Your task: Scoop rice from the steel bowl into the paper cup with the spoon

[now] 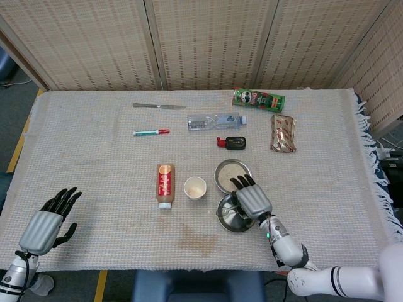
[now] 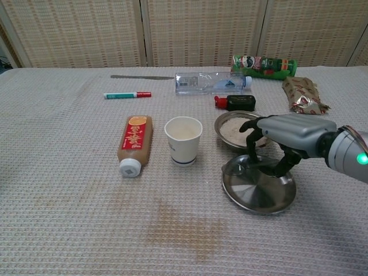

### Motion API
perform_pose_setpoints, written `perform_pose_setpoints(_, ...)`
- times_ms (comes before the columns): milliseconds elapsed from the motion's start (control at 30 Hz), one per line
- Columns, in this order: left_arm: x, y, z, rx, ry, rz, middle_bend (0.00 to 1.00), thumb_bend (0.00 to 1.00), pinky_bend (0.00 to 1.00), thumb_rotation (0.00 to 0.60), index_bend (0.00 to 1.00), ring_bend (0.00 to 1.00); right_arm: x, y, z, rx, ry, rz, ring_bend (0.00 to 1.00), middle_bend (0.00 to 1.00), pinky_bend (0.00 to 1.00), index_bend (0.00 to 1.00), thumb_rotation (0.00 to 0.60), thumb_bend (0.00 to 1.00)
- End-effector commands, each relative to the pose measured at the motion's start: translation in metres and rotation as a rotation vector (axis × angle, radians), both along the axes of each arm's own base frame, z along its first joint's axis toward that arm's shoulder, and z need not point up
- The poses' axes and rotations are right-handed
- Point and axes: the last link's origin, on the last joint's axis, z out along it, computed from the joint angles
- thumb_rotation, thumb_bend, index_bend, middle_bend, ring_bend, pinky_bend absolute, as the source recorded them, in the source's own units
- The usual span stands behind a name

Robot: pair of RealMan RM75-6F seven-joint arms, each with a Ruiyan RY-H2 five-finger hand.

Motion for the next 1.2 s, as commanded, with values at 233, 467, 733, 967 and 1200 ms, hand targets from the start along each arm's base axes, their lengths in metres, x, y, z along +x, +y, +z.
perform_pose_setpoints(233,-0.001,0.000,0.002,0.001,-0.005,-0.001,0.00,0.43,0.23,0.600,0.00,0.00,-0.001,0.010,-0.010,0.022,0.098,0.051,0.00,0.08,0.05,0.55,0.600,0.33)
perform_pose_setpoints(467,0.000,-0.001,0.001,-0.001,-0.004,-0.004,0.00,0.43,0.23,0.600,0.00,0.00,-0.008,0.017,-0.003,0.031,0.188,0.062,0.00,0.08,0.03,0.40,0.600,0.33)
perform_pose_setpoints(733,0.002,-0.005,0.003,0.012,-0.005,-0.013,0.00,0.43,0.23,0.600,0.00,0.00,0.000,0.028,0.025,-0.018,0.122,0.075,0.00,0.04,0.02,0.21,0.600,0.33)
perform_pose_setpoints(967,0.000,-0.001,0.006,0.027,-0.014,-0.013,0.00,0.43,0.23,0.600,0.00,0.00,-0.034,0.062,0.087,-0.255,0.012,0.105,0.00,0.00,0.00,0.05,0.600,0.33)
perform_pose_setpoints(1200,-0.001,0.002,0.007,0.074,-0.029,-0.017,0.00,0.43,0.21,0.600,0.00,0.00,-0.086,0.098,0.113,-0.450,0.008,0.097,0.00,0.00,0.00,0.00,0.600,0.27)
